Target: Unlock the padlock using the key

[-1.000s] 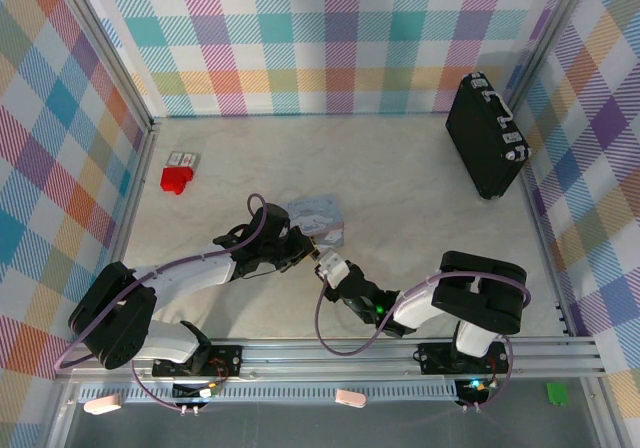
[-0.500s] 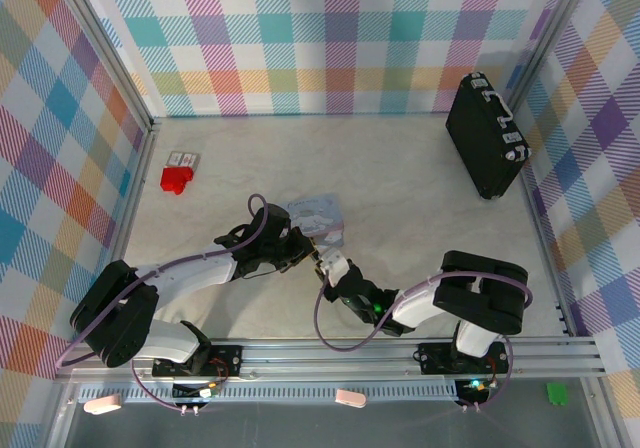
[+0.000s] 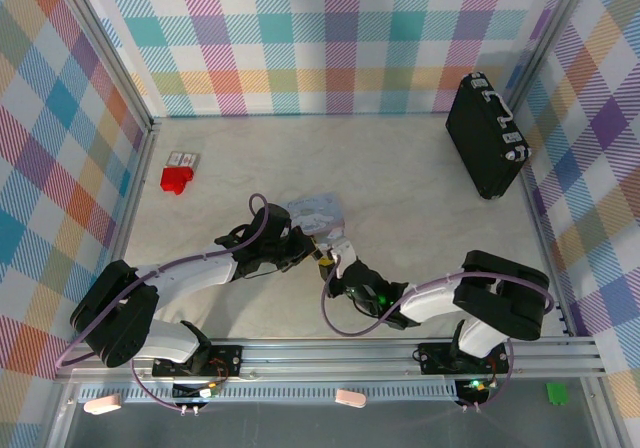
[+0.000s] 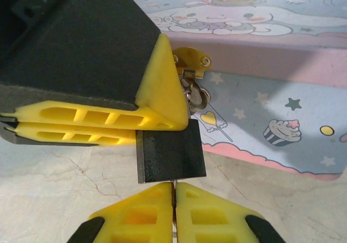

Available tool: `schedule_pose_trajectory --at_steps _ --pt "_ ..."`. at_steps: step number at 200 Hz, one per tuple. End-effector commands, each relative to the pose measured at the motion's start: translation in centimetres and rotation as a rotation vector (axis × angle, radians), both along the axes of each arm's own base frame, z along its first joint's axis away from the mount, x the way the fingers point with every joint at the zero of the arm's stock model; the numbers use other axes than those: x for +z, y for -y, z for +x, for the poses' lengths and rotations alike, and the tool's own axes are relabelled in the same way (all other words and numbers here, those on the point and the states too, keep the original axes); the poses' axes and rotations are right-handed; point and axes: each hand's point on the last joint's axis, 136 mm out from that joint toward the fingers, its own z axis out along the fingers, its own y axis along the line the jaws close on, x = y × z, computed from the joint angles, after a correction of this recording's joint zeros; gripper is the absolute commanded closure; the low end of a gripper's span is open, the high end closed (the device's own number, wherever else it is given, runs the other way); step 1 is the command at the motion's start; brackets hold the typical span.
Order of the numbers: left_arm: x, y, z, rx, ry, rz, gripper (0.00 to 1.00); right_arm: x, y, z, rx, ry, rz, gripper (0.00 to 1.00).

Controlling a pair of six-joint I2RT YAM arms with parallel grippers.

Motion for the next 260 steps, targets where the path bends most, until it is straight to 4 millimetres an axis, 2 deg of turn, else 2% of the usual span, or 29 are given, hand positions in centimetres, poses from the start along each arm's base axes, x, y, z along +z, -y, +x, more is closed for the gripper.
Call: schedule_pose_trajectory --at_steps 1,56,103,217,260 --pt "1.0 1.0 0.0 -0.038 0.036 -0.032 1.00 -0.5 0.2 -0.2 -0.017 -0.134 0.068 0.92" --pt "0.5 1.2 0.2 -0.043 0.034 -0.027 1.00 -0.9 -0.3 -0.8 -0.022 -0.337 0.244 0.95" --pt "0.2 1.4 0.2 -0.050 0.030 -0.022 1.00 -2.3 0.0 -0.9 -0.036 -0.442 0.339 0.97" --pt "1.0 1.5 0.2 -0.055 0.039 -0.032 1.00 -3.2 1.2 -0.1 -0.040 -0.321 0.178 0.88" --pt "1.2 1.9 0.0 -0.068 0.037 -0.040 1.00 -2.9 -0.1 -0.1 0.018 -0.292 0.193 0.84"
